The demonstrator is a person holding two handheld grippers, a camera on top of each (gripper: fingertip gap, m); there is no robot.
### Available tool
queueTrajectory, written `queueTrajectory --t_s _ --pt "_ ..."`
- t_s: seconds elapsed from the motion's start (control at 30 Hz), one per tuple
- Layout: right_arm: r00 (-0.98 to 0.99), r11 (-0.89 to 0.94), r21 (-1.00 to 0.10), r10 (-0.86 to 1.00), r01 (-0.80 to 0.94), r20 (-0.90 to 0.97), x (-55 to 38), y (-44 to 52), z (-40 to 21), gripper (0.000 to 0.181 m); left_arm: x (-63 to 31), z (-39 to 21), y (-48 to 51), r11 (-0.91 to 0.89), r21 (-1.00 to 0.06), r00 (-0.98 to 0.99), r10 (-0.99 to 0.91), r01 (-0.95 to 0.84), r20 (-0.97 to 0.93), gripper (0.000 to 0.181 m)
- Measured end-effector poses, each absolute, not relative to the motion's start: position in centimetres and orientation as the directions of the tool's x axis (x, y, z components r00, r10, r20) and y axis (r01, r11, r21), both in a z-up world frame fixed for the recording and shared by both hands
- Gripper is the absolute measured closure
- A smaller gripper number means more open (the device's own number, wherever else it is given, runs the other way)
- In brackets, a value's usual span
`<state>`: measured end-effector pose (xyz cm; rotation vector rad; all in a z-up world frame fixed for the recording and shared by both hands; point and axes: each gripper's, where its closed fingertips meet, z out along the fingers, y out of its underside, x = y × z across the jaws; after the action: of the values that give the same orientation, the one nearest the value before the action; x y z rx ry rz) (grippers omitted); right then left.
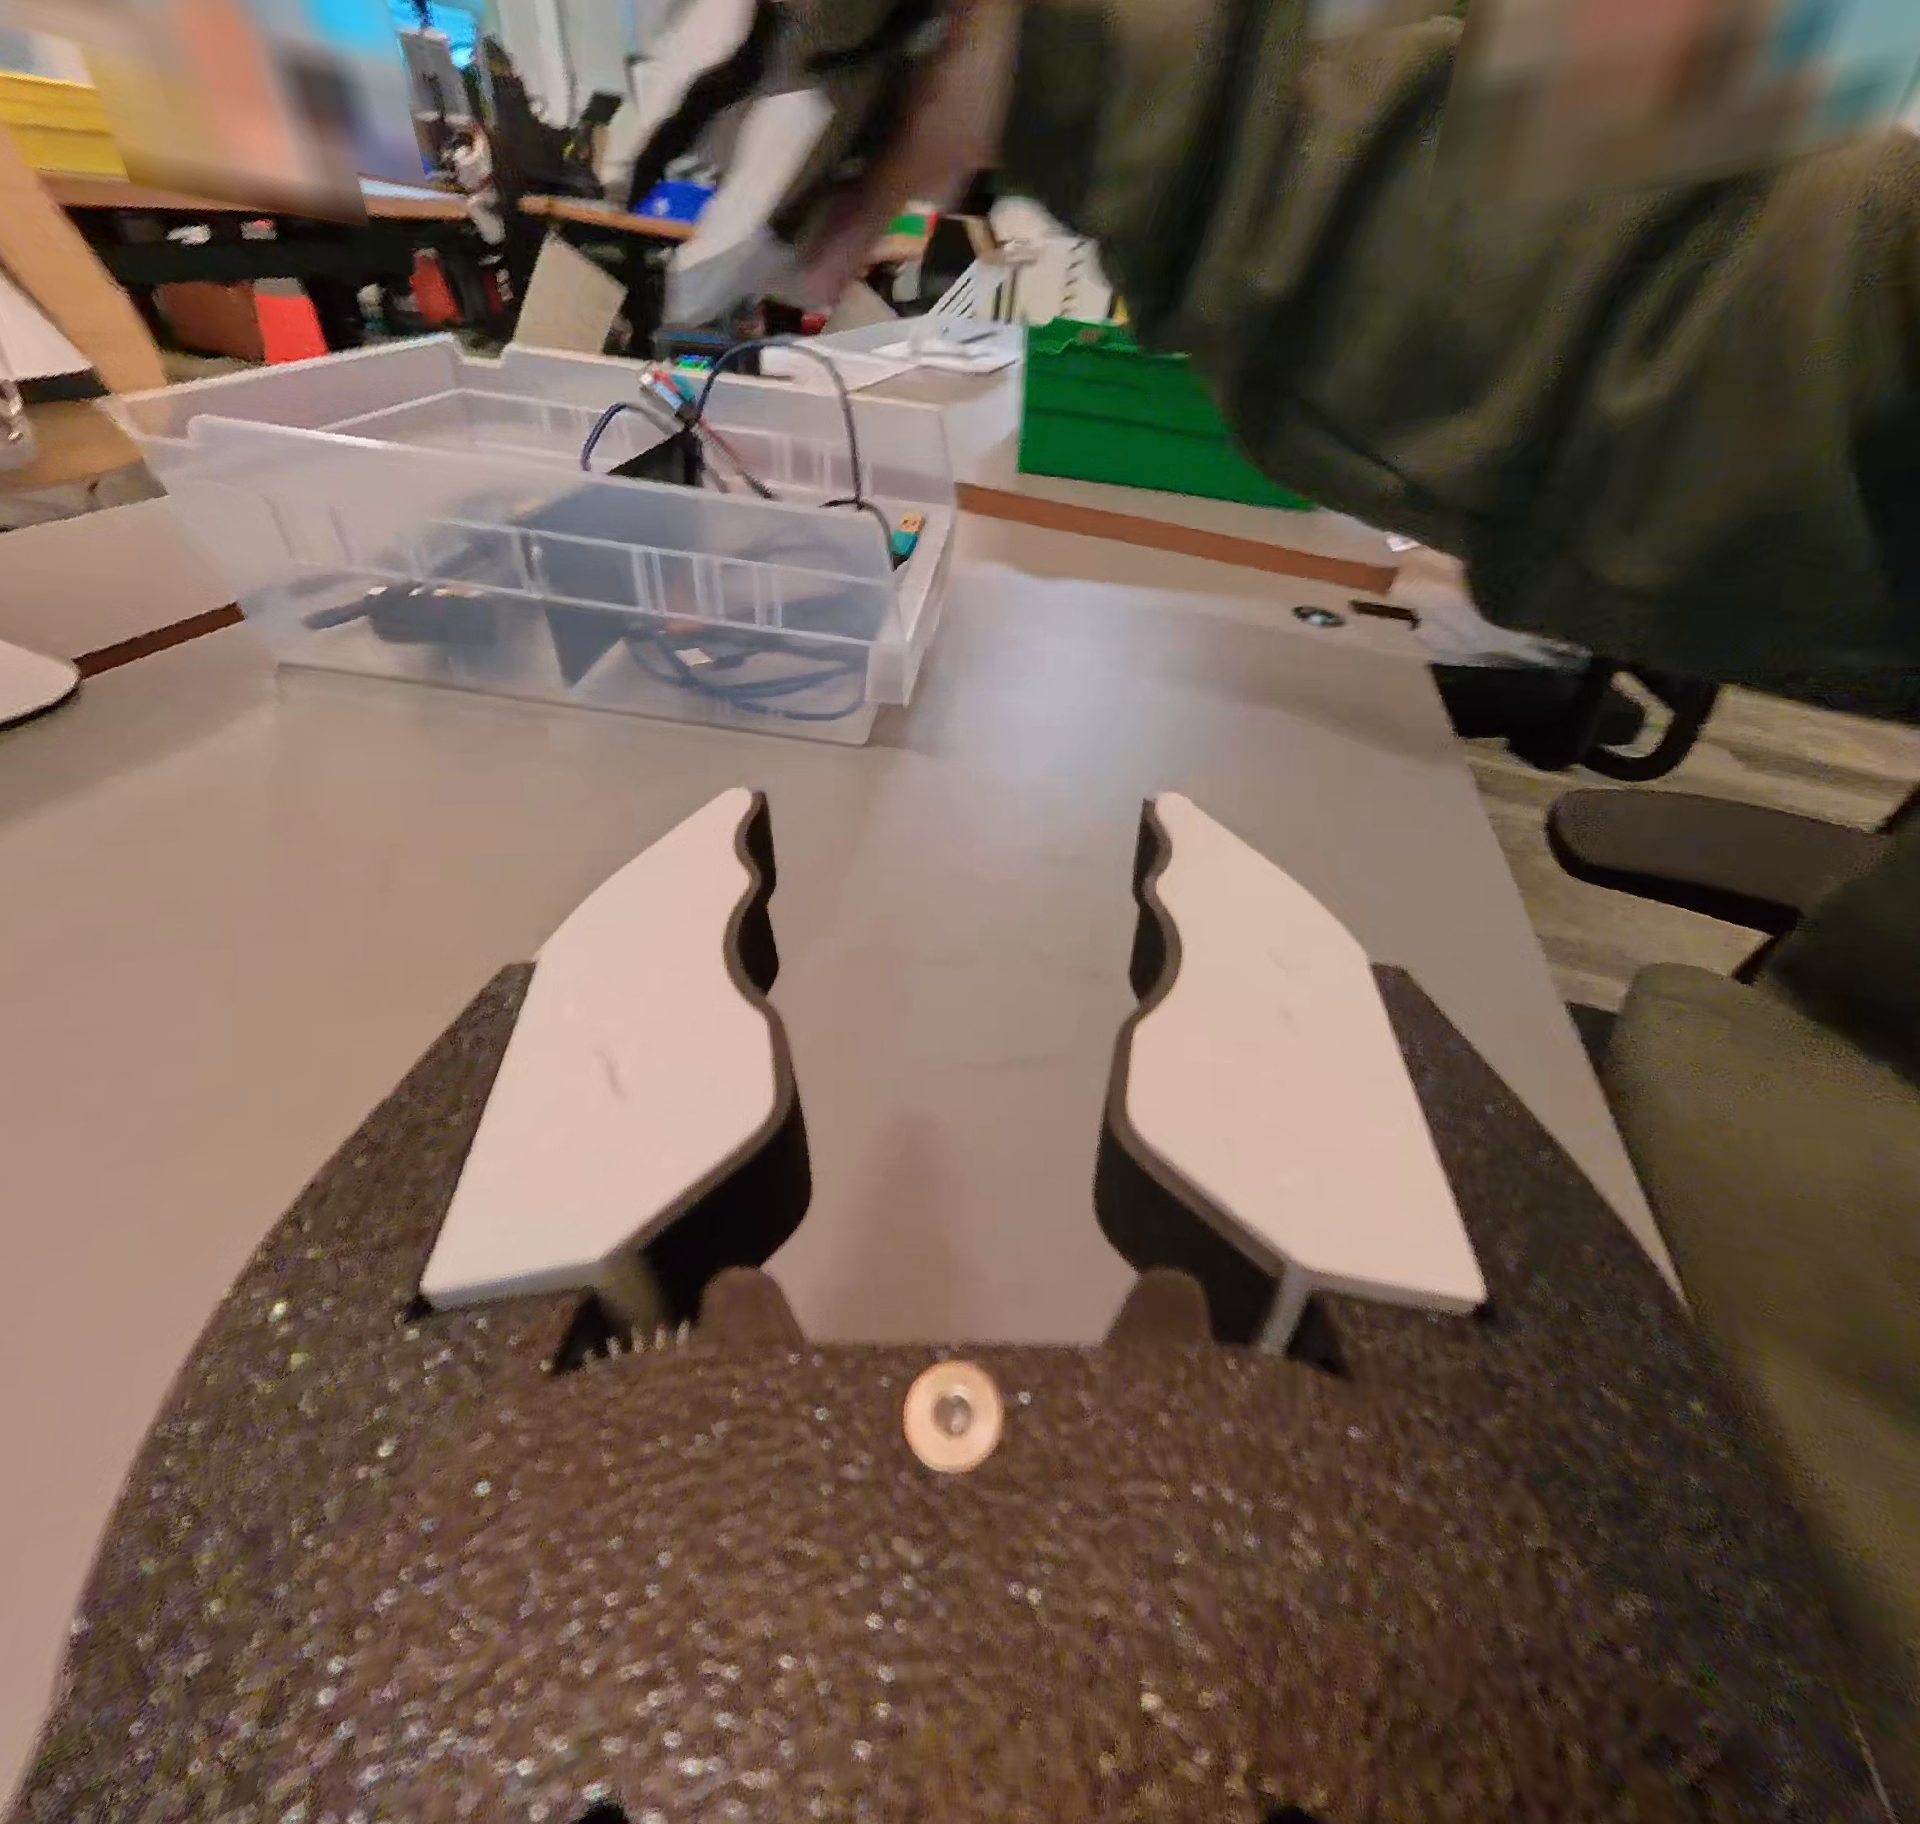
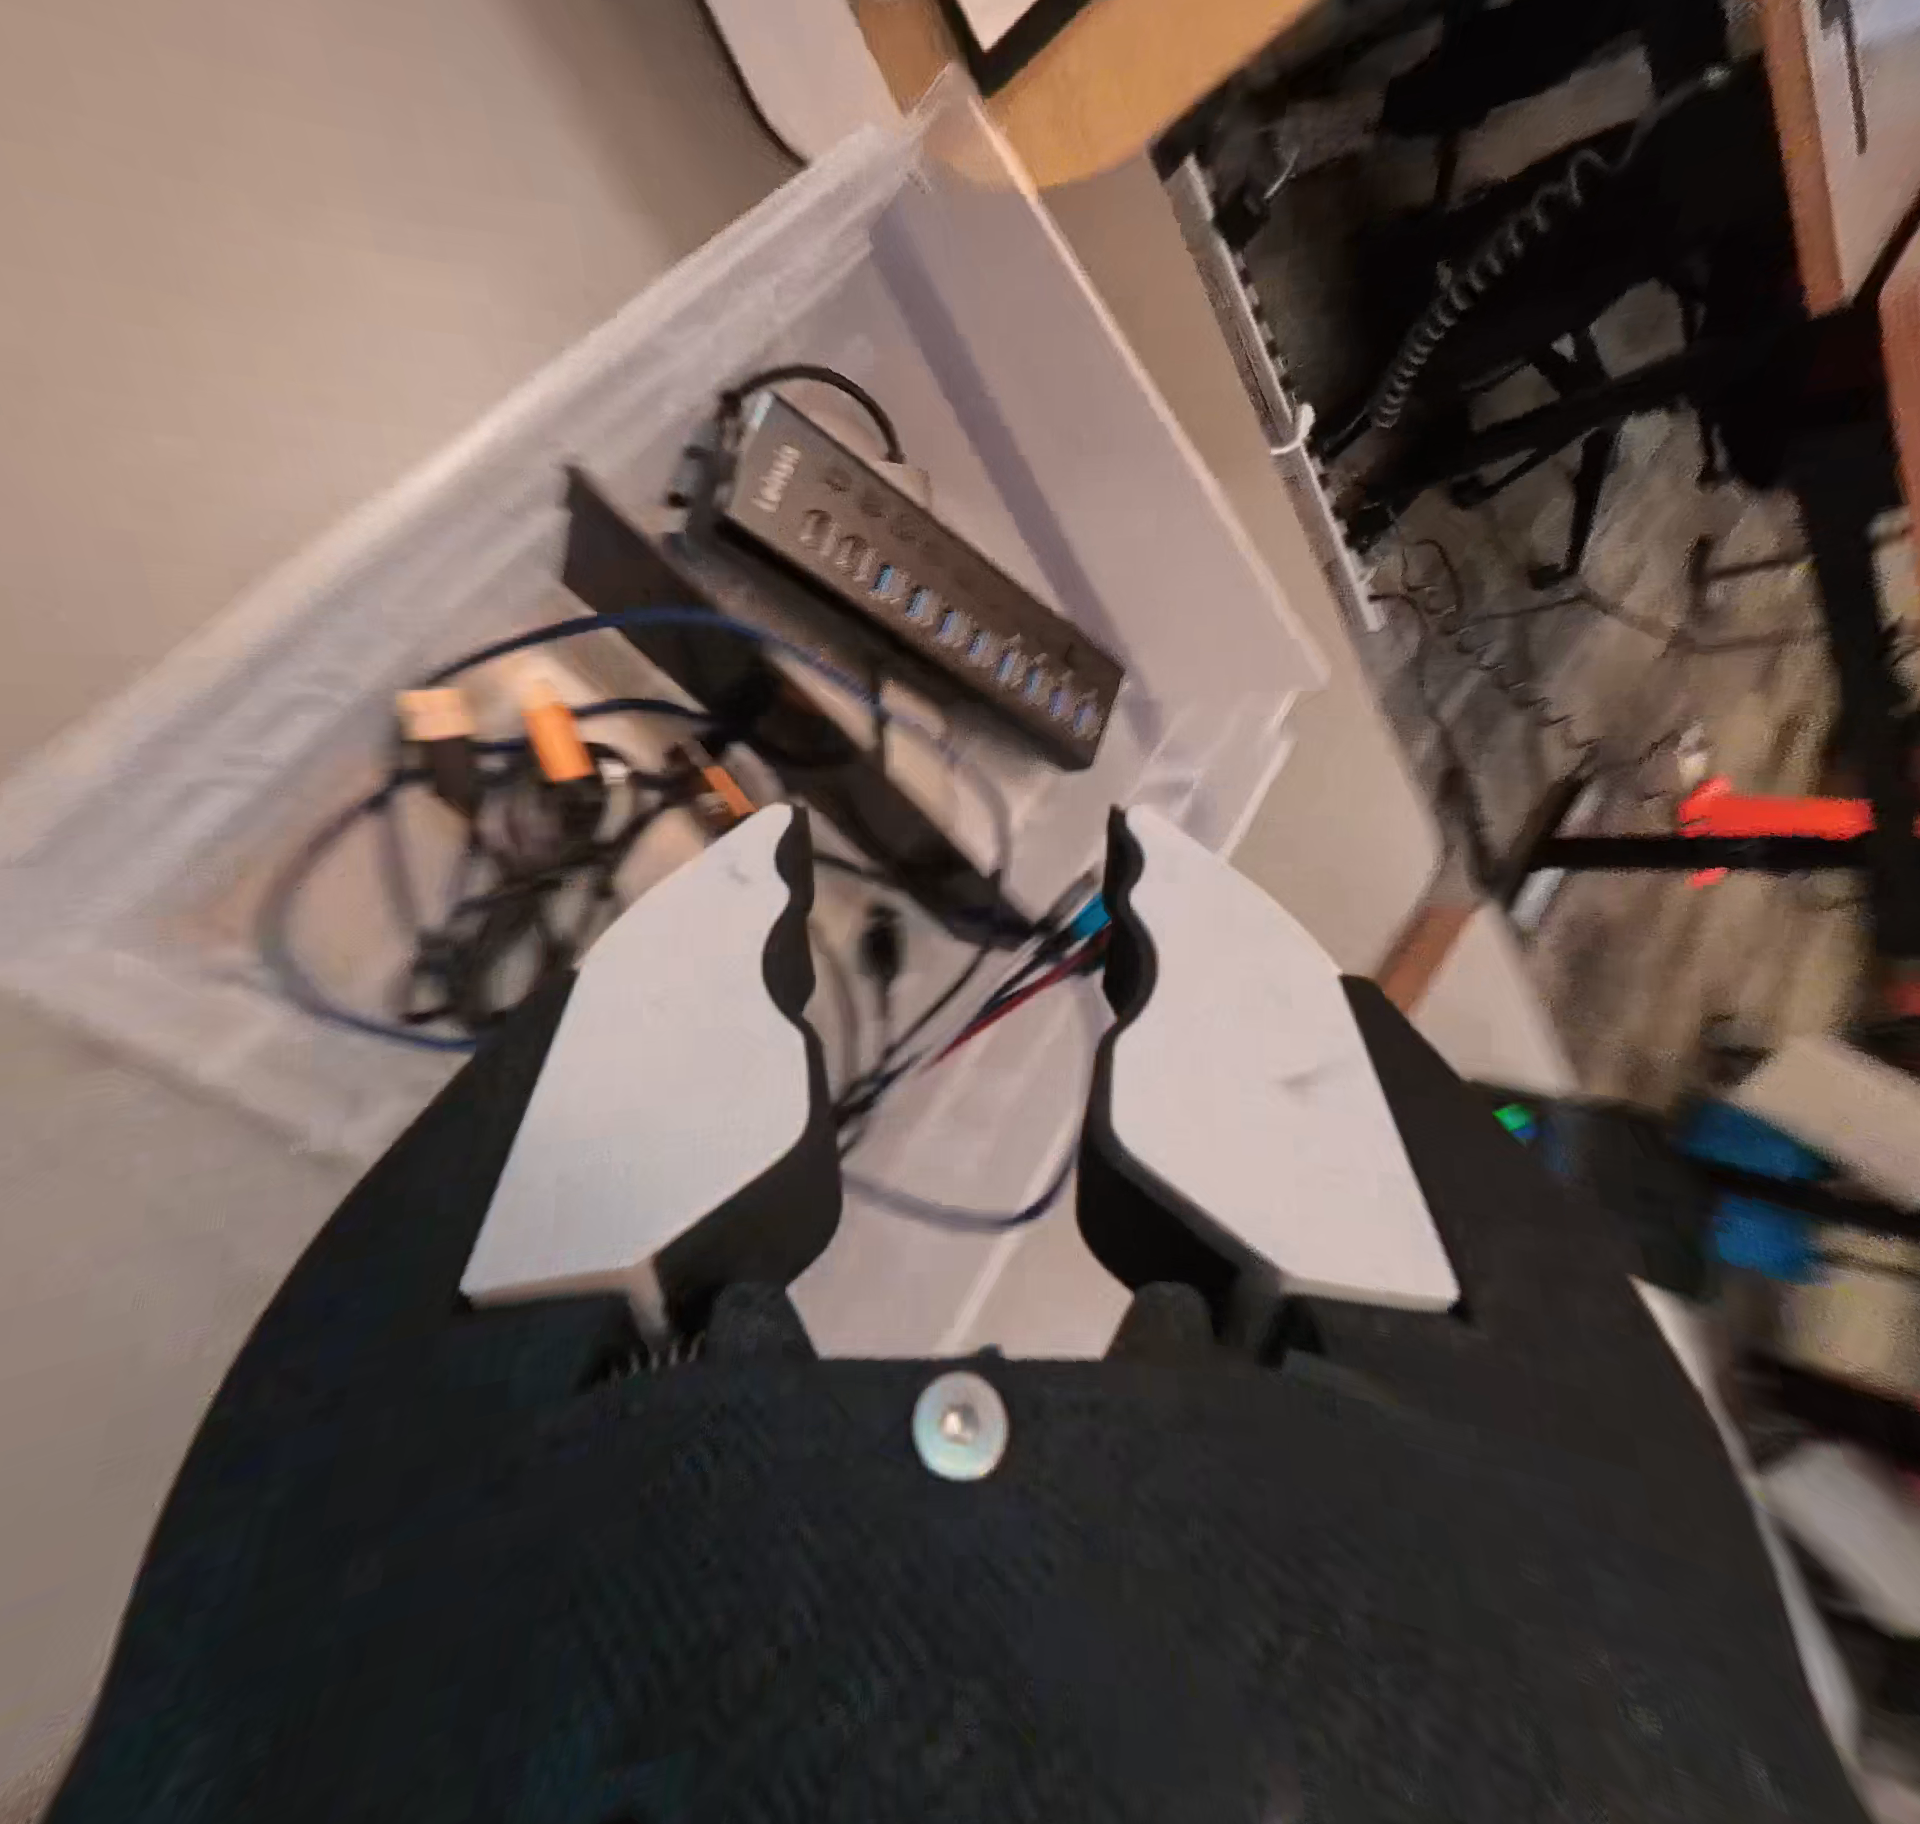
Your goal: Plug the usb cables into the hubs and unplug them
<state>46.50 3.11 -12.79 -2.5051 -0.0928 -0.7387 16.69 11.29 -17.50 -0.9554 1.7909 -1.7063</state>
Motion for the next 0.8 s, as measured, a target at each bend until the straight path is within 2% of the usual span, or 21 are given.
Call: queueTrajectory --t_s 0.1,0.17,0.37,0.47,0.67,0.77,0.8 --pt "0.857 -0.675 -0.737 -0.394 -0.024 0.332 42.5 -1.9 -13.3 0.123 17.9 -18.8 11.9 -0.023 -0.974 -0.549 -0.823 -0.226 0.147 0.116" --pt "0.815 -0.590 -0.795 -0.524 -0.139 0.246 40.4 -5.5 -15.5 0.116 18.5 -19.6 11.8 -0.050 -0.958 -0.498 -0.846 -0.283 0.191 0.116" --pt "0.704 -0.658 -0.719 -0.620 -0.224 0.347 39.7 -11.2 -21.1 0.105 20.4 -21.2 10.0 -0.093 -0.918 -0.384 -0.888 -0.387 0.252 0.117" --pt "0.660 -0.698 -0.683 -0.619 -0.215 0.426 40.6 -12.1 -21.1 0.099 22.8 -20.1 8.7 -0.090 -0.913 -0.350 -0.905 -0.399 0.242 0.120" --pt "0.687 -0.725 -0.660 -0.582 -0.197 0.434 40.1 -11.9 -21.5 0.096 29.8 -15.2 6.8 -0.130 -0.884 -0.257 -0.929 -0.449 0.267 0.112" --pt "0.676 -0.733 -0.651 -0.582 -0.195 0.453 40.0 -12.1 -21.2 0.095 34.0 -14.2 5.9 -0.179 -0.831 -0.192 -0.927 -0.527 0.321 0.108" --pt "0.671 -0.735 -0.650 -0.581 -0.191 0.460 39.9 -12.2 -21.0 0.095 35.4 -14.7 5.8 -0.192 -0.796 -0.155 -0.929 -0.574 0.336 0.102"
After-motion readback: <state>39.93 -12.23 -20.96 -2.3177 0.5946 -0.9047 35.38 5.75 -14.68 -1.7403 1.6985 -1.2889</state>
